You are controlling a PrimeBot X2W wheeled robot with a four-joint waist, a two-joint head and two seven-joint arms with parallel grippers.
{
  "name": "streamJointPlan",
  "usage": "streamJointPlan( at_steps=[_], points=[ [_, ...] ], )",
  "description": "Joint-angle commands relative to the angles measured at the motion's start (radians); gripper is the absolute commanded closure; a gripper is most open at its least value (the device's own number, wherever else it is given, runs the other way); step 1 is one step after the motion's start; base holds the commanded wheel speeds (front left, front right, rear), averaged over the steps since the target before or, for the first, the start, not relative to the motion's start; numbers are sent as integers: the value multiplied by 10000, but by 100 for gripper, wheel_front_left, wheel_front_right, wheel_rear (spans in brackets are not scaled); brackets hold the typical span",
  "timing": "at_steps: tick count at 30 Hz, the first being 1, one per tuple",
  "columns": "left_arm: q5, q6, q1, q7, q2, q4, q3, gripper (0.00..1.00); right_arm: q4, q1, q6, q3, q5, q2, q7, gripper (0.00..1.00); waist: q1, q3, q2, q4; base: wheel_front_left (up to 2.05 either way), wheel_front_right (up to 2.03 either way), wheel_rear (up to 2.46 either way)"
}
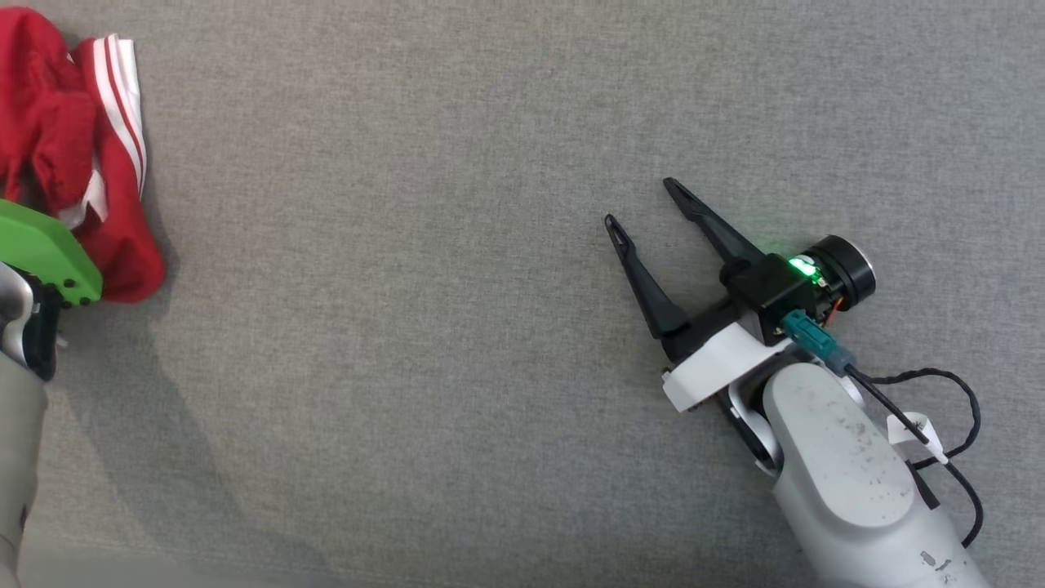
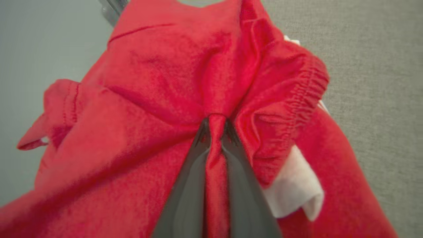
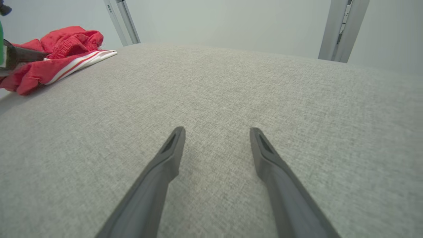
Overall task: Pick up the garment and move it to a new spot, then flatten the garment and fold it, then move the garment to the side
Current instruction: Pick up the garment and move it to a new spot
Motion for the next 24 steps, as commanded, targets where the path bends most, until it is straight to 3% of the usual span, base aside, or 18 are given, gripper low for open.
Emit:
streamJointPlan(
  at_steps=[1,8,13,24],
  points=[
    [49,21,-319,-335,152,35,-71,100,437,575,-45,-193,50,-352,145,0,-1,-236,0,-48,0,0,0],
    [334,21,-797,-1034,306,-251,-153,100,351,783,-32,-231,284,-204,88,0,-1,-1045,0,-199,0,0,0],
    [607,21,-849,-1078,243,-1630,103,100,219,1046,-32,-310,499,-156,82,0,-1,-1688,0,-400,0,0,0],
    [1259,21,487,-1058,-1068,-4610,407,100,-98,1956,-32,-241,1283,-151,81,0,-1,-2936,0,-1557,0,0,0]
  ],
)
